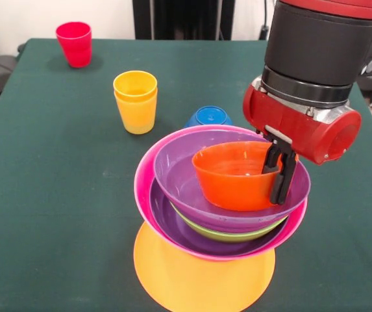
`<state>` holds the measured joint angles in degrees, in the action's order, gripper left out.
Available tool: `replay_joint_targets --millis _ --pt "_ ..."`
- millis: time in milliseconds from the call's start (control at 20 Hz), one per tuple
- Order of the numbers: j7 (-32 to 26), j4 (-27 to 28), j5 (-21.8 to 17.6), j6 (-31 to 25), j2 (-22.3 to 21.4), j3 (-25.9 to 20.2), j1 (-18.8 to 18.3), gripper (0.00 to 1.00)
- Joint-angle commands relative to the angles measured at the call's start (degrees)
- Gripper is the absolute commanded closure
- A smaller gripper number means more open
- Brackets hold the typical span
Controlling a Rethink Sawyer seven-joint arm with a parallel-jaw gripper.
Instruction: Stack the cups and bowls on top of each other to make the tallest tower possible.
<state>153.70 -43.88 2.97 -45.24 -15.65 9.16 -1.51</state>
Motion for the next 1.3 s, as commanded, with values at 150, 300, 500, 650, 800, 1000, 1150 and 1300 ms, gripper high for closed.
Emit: replay_joint_targets --millis 150,300,500,650,800,1000,1150,1300 --pt "-17.84 -3.44 -5.12 -6.0 -1.18 -5.25 -1.68 1.0" --pt "-18.6 -3.48 -5.68 -6.09 -1.35 -4.96 -1.75 1.0" --pt "-18.4 -2.85 -6.77 -6.7 -1.17 -3.98 -1.12 1.0" --pt "-19.09 -1.89 -7.94 -8.27 -0.95 -3.55 -1.04 1.0" --pt "-19.23 -0.71 -9.36 -9.81 -0.63 -2.97 -0.68 0.0" --pt "-19.52 -0.82 -10.27 -10.7 -1.02 -3.26 -0.96 0.0" --pt "-20.32 -1.51 -10.86 -9.22 -1.46 -4.3 -1.15 0.0" --pt "-19.87 -2.62 -10.06 -10.03 -2.43 -5.24 -1.84 0.0"
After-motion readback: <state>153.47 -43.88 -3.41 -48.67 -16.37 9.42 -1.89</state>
